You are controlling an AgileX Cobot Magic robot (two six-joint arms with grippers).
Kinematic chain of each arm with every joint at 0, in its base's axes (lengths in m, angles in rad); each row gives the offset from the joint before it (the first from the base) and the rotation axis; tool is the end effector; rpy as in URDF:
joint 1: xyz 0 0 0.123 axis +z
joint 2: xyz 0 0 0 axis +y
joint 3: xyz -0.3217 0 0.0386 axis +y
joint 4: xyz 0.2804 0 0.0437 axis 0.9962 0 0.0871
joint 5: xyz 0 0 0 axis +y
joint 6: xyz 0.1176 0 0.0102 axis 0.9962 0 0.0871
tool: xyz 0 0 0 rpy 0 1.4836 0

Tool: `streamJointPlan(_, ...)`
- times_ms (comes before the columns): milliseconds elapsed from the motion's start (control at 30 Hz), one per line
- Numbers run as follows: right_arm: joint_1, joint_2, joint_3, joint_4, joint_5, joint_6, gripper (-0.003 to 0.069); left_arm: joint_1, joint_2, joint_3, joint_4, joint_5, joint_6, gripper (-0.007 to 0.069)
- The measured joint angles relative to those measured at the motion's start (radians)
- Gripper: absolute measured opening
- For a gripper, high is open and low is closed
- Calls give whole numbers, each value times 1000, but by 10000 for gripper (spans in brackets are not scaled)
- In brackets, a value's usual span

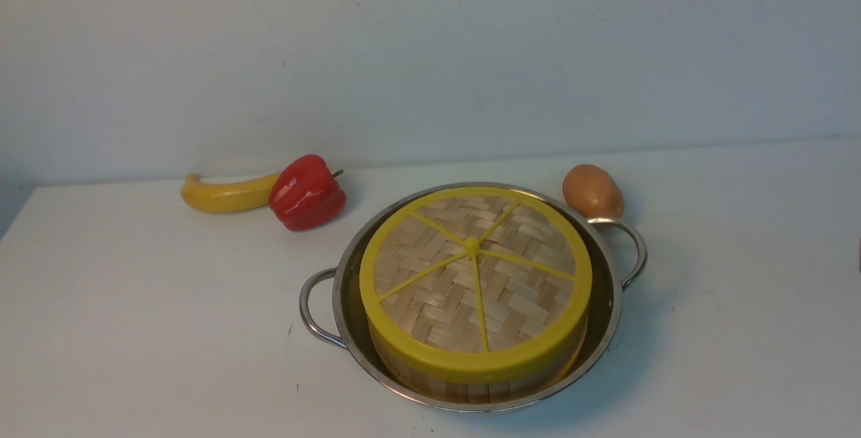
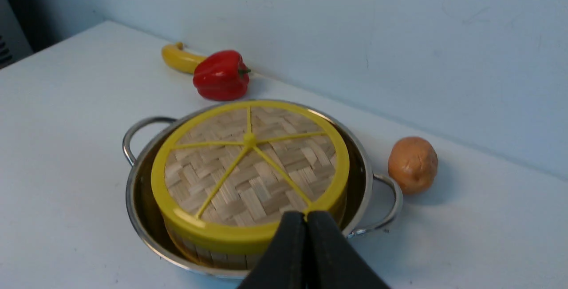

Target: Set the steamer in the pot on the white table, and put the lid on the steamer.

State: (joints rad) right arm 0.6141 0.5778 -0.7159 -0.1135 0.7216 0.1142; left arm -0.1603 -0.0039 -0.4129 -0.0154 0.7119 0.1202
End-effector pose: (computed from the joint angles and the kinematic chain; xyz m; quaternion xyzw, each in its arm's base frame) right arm 0.1089 0.0659 0.3571 -0.2290 0.8268 0.1315 0.4967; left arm 0.0317 -0.0063 0.2894 0.1072 0.7692 -0.0202 0.6296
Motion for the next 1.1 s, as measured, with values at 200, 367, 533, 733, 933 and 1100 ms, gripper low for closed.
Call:
streamJointPlan(200, -9, -4, 12, -43, 99, 0, 18, 0, 0, 0, 0, 0, 0, 31)
streamJointPlan(367, -238, -75, 132, -59, -82, 7, 27, 0, 0, 0, 0, 0, 0, 31)
streamJointPlan(533, -428, -199, 294, -59, -255, 22, 43, 0, 0, 0, 0, 0, 0, 31)
streamJointPlan(733, -504, -366, 501, -60, -371, 22, 60, 0, 0, 0, 0, 0, 0, 31)
streamJointPlan(933, -505, -535, 657, -63, -412, 23, 78, 0, 0, 0, 0, 0, 0, 31)
streamJointPlan(1100, -505, -574, 719, -63, -417, 24, 92, 0, 1, 0, 0, 0, 0, 31)
